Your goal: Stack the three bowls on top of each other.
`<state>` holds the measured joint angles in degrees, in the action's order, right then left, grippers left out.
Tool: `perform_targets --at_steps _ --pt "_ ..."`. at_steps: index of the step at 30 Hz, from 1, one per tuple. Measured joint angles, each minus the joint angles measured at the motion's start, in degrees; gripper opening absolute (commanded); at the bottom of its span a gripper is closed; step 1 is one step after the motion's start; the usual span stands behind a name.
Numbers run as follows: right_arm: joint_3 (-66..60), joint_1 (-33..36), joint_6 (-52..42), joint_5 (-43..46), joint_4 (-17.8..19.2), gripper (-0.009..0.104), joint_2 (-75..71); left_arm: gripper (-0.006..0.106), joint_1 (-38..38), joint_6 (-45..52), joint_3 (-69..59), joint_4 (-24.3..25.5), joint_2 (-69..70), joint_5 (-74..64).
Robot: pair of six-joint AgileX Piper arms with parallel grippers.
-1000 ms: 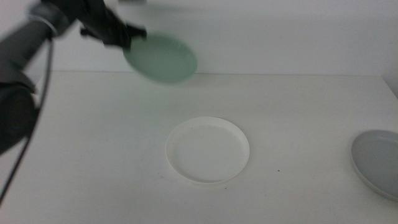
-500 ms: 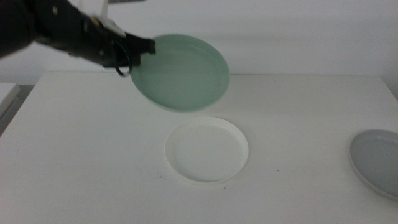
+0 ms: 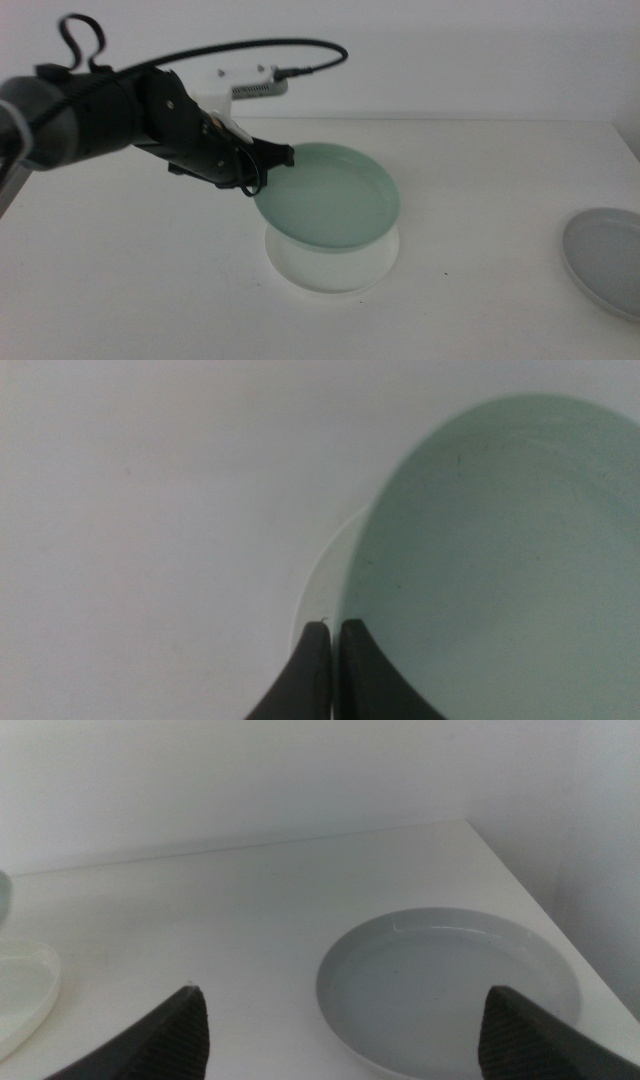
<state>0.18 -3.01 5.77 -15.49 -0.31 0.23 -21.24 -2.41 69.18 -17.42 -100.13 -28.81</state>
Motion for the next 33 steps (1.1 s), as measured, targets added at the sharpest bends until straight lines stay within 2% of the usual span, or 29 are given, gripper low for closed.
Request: perform_targets --at_steps 15,23,26,28,33 --pt "0.00 0.00 0.00 0.00 0.00 0.093 0.00 -0.002 -0.47 0.00 0.00 -1.72 -6.74 2.73" --pt "0.00 0.00 0.00 0.00 0.00 0.093 0.00 0.000 -0.47 1.99 0.00 -4.28 -8.31 3.23" --pt "0.00 0.00 0.00 0.00 0.00 0.093 0.00 0.007 -0.47 2.41 0.00 -4.88 -8.44 3.23" --pt "0.00 0.00 0.00 0.00 0.00 0.093 0.00 0.015 -0.47 2.41 0.00 -5.30 -8.44 3.23" --pt "0.00 0.00 0.00 0.00 0.00 0.093 0.00 0.052 -0.47 3.93 0.00 -5.53 -8.33 3.27"
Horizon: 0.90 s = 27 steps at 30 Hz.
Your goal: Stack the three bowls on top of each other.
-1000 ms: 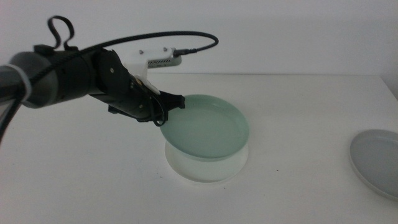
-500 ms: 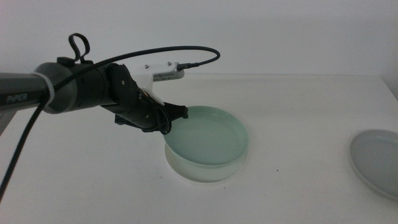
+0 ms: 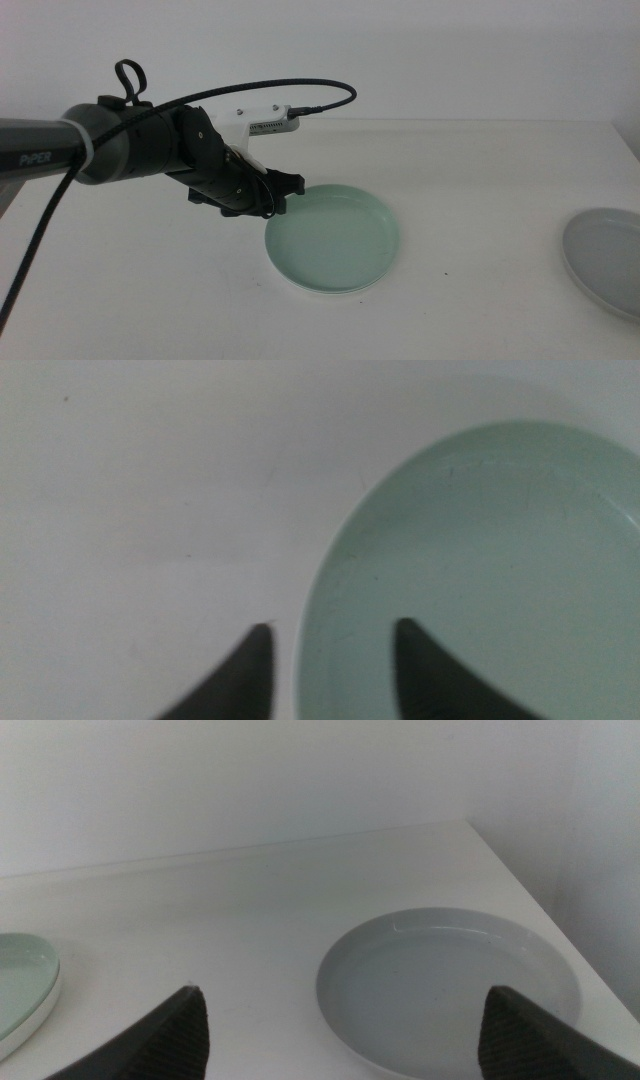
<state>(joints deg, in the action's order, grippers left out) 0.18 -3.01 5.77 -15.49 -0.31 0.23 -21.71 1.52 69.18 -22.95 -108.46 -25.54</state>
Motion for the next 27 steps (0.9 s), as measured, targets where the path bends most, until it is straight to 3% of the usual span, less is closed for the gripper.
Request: perform_targets --at_steps 4,5,13,27 --pt "0.00 0.00 0.00 0.00 0.00 0.093 0.00 0.092 0.00 3.54 0.00 0.00 3.29 -2.81" --pt "0.00 0.00 0.00 0.00 0.00 0.093 0.00 0.094 0.00 4.28 0.00 0.14 4.65 -3.48" --pt "0.00 0.00 0.00 0.00 0.00 0.093 0.00 0.094 0.00 10.46 -0.08 5.02 27.39 -13.85" --pt "0.00 0.00 0.00 0.00 0.00 0.093 0.00 0.094 0.00 14.91 -0.77 3.46 62.55 -36.45"
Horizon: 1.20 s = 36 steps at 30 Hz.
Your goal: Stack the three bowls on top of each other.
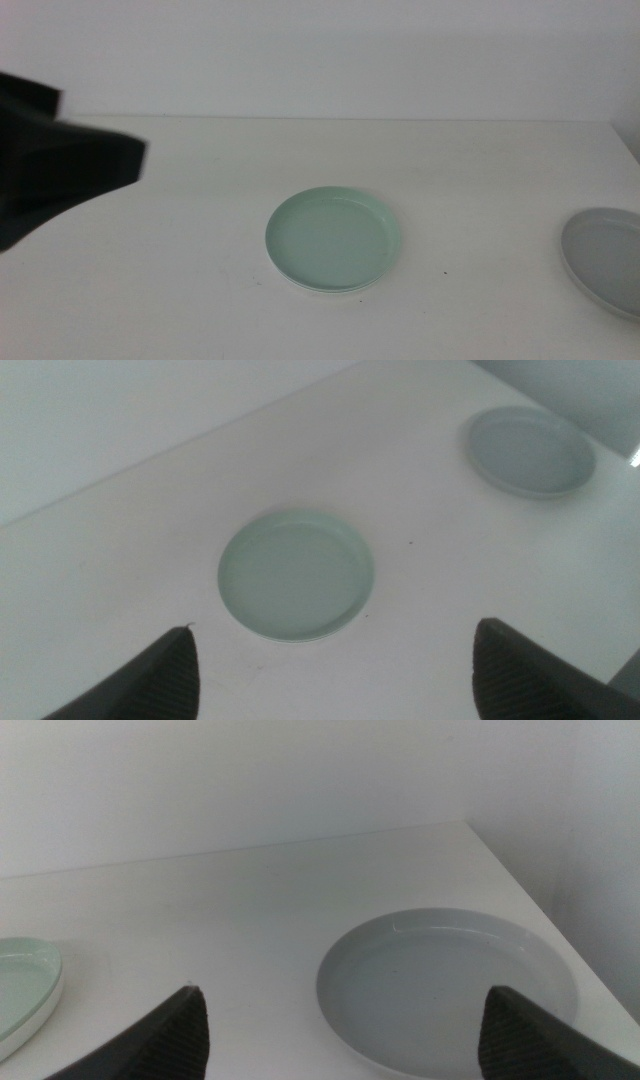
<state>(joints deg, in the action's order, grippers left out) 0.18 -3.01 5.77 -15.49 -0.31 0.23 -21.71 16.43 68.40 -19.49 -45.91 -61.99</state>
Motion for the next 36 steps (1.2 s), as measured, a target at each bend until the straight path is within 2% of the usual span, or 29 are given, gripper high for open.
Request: perform_targets --at_steps 7,28,36 --pt "0.00 0.00 0.00 0.00 0.00 0.093 0.00 0.094 0.00 0.00 -0.19 -0.19 5.09 -1.94" --pt "0.00 0.00 0.00 0.00 0.00 0.093 0.00 0.094 0.00 0.10 -0.41 1.10 5.10 -0.69" --pt "0.00 0.00 0.24 5.04 0.31 0.093 0.00 0.094 0.00 0.10 -0.41 1.10 5.10 -0.58"
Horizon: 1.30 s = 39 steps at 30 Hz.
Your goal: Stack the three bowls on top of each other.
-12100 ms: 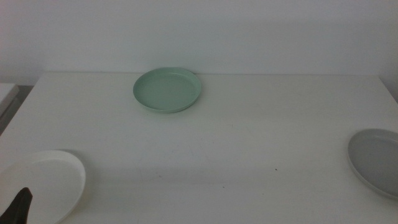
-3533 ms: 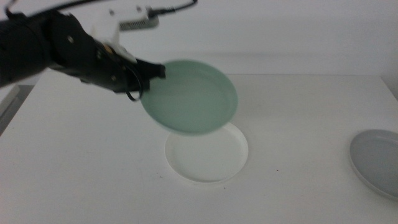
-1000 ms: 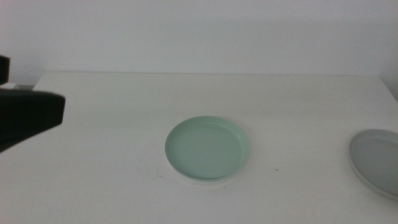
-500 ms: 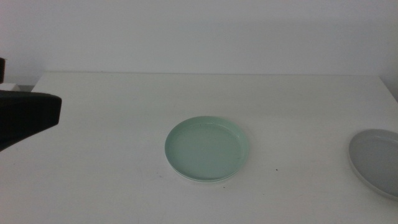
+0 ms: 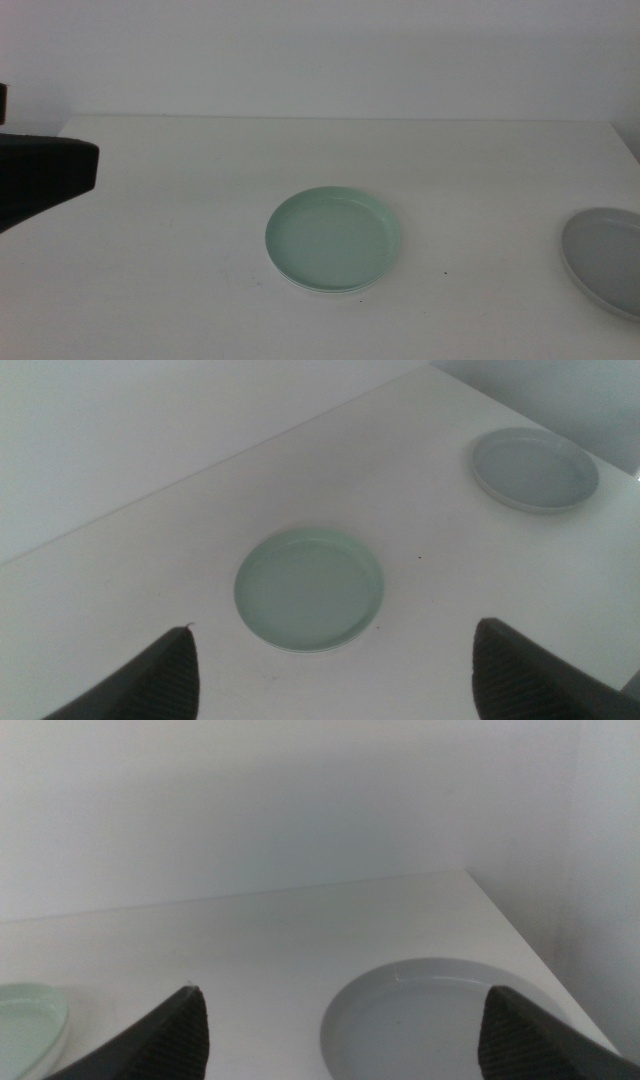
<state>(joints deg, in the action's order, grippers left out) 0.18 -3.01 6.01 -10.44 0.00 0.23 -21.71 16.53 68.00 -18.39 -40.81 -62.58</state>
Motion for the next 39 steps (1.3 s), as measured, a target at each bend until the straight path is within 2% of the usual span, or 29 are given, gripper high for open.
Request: perform_targets --at_steps 7,12,17,22,24,39 --pt "0.75 0.00 4.06 0.73 0.00 0.093 3.18 0.094 0.00 0.00 0.00 0.00 0.00 0.00" --pt "7.98 0.00 4.86 -0.86 0.00 0.093 11.47 0.094 0.00 0.00 0.00 0.00 0.00 0.00" --pt "18.42 0.00 5.01 -11.92 -1.63 0.093 21.75 0.094 0.00 0.00 0.00 0.00 0.00 0.00" --pt "28.09 0.00 5.01 -28.18 -2.30 0.093 31.79 0.094 0.00 0.00 0.00 0.00 0.00 0.00" --pt "30.44 0.00 5.01 -30.67 -2.45 0.093 34.20 0.094 0.00 0.00 0.00 0.00 0.00 0.00" --pt "31.99 0.00 5.18 -25.57 -3.69 0.093 36.95 0.094 0.00 0.00 0.00 0.00 0.00 0.00"
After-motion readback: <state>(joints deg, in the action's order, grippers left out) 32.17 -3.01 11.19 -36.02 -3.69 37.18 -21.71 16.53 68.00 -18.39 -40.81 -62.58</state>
